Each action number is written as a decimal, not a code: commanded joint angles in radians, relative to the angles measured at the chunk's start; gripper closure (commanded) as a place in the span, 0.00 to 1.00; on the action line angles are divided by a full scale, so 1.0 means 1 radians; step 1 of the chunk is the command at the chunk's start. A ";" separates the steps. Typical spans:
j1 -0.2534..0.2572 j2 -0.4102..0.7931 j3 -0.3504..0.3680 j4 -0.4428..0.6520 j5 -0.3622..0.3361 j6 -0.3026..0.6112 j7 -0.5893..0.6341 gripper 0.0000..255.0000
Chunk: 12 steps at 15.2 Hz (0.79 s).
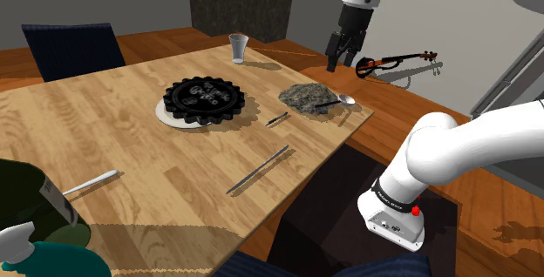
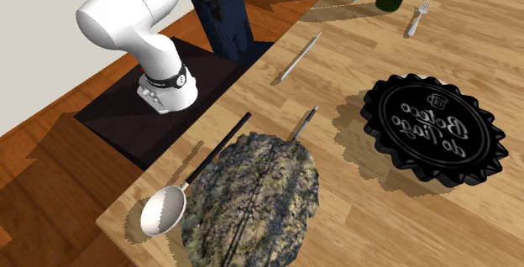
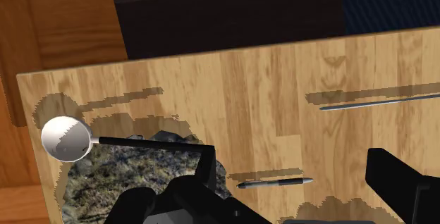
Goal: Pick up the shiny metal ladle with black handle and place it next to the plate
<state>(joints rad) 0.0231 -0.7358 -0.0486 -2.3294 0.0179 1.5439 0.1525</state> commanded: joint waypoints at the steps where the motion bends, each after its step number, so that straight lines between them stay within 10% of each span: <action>1: 0.000 0.000 0.000 0.000 0.000 0.000 0.000 0.00; 12: -0.053 -0.056 -0.116 -0.292 -0.279 0.251 -0.272 0.00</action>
<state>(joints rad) -0.0190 -0.7888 -0.1452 -2.6023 -0.2259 1.7708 -0.0861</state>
